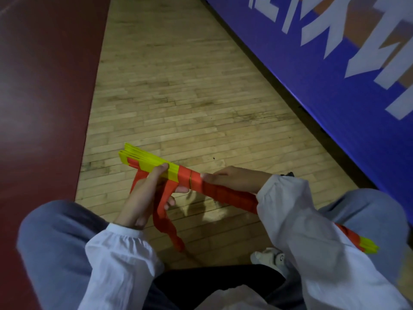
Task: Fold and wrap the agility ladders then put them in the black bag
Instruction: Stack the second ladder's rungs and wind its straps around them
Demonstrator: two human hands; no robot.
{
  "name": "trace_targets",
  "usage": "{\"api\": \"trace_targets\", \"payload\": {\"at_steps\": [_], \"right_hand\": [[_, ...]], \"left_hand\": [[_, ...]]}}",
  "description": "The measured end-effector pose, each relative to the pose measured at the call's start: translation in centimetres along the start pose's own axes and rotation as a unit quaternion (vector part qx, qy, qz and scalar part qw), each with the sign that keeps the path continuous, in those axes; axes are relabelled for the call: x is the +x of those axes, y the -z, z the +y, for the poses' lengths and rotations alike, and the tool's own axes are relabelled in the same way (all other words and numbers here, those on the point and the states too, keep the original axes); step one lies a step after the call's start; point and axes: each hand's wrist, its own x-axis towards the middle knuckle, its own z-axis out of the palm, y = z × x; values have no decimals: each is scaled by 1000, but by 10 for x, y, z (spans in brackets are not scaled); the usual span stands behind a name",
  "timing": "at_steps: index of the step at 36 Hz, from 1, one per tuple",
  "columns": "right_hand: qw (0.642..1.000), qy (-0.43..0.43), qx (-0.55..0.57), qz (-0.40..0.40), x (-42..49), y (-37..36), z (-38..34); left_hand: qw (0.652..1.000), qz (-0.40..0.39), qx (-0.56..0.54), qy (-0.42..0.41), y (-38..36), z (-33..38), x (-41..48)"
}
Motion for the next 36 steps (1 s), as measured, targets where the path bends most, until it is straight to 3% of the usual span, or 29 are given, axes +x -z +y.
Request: {"api": "trace_targets", "payload": {"at_steps": [4, 14, 23, 36], "right_hand": [[996, -7, 64, -56, 5, -1, 4], [993, -18, 96, -66, 9, -6, 8], [996, -6, 80, -43, 4, -7, 4], [997, 41, -8, 58, -12, -1, -1]], "left_hand": [[1000, -4, 12, 4, 0, -1, -1], [999, -30, -17, 38, 0, 0, -10], [994, -65, 7, 89, 5, 6, -14], [994, -76, -9, 83, 2, 15, -18]]}}
